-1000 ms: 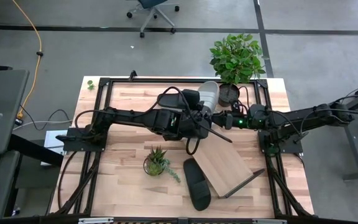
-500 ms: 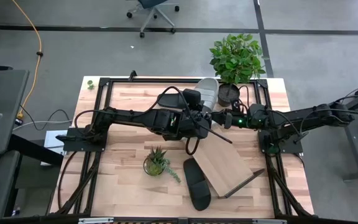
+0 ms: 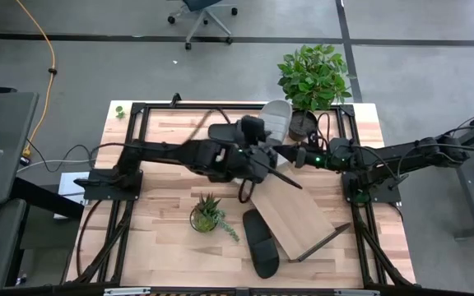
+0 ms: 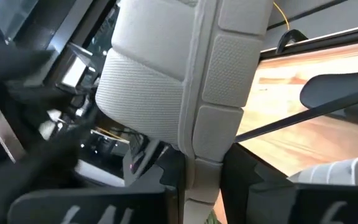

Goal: Pick and place slides into the shelf
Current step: Put the gray slide on the shelf

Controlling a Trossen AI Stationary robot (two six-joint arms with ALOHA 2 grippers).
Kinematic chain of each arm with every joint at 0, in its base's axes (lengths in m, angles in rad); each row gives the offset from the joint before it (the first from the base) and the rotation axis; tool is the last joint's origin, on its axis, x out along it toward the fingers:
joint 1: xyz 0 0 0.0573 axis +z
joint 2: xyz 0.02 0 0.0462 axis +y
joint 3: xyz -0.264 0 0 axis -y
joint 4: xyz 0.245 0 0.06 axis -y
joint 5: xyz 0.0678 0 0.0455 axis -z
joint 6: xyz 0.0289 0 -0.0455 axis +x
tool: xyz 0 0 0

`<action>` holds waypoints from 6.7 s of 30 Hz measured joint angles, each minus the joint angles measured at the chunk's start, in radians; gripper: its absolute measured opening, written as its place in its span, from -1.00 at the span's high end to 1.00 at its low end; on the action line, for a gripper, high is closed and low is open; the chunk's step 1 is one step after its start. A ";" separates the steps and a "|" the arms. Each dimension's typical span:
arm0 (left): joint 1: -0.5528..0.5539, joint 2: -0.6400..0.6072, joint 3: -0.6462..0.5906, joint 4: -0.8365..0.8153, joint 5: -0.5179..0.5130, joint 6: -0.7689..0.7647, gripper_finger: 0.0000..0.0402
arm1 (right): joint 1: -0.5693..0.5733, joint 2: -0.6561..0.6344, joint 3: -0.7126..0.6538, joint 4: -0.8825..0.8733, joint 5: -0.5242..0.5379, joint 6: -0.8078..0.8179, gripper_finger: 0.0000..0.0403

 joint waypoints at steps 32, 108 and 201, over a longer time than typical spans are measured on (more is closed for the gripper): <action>0.193 -0.281 -0.005 -0.281 0.840 -0.541 0.23 | 0.001 -0.065 0.338 -0.792 -0.512 -0.637 0.79; 0.219 -0.147 -0.016 -0.280 1.071 -0.640 0.85 | 0.074 0.072 0.394 -0.747 -0.415 -0.788 0.79; 0.317 -0.161 -0.010 0.038 0.906 -0.648 0.89 | 0.060 -0.802 -0.059 -0.621 -0.149 -0.424 0.18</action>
